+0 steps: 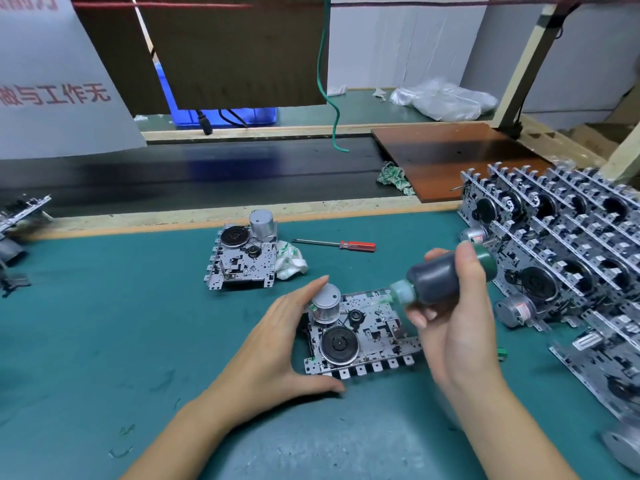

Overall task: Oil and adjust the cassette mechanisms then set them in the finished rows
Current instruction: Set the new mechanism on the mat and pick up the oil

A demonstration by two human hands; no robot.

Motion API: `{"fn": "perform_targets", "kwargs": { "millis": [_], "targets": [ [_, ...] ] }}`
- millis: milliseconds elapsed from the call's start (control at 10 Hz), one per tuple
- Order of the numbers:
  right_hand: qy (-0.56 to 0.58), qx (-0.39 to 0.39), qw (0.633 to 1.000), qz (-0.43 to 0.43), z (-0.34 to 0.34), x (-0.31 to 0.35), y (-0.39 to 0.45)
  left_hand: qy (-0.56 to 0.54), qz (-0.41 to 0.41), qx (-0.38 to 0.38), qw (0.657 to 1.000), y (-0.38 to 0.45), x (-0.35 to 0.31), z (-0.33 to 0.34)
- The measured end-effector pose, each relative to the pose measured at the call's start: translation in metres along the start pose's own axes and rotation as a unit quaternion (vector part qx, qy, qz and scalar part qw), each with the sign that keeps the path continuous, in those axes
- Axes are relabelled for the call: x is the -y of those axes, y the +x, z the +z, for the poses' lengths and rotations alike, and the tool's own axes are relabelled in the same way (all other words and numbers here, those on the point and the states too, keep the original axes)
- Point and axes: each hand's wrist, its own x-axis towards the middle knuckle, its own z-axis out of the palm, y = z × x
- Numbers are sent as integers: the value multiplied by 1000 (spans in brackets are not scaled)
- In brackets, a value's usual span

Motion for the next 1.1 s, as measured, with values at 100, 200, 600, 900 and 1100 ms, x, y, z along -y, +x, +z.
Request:
{"fn": "perform_targets", "kwargs": {
  "millis": [100, 200, 600, 900, 1100],
  "targets": [
    [7, 4, 1000, 10, 0, 8, 12, -31, -22, 23, 999, 1, 2, -2],
    [-17, 17, 1000, 18, 1, 14, 27, -58, -33, 56, 996, 4, 5, -4],
    [-2, 26, 997, 77, -11, 9, 48, -11, -127, 1, 992, 22, -24, -1],
    [255, -20, 959, 121, -16, 36, 47, -600, -235, -94, 759, 57, -54, 11],
    [120, 48, 982, 134, 9, 6, 7, -766, -255, -49, 588, 42, -44, 14]
  ]
}}
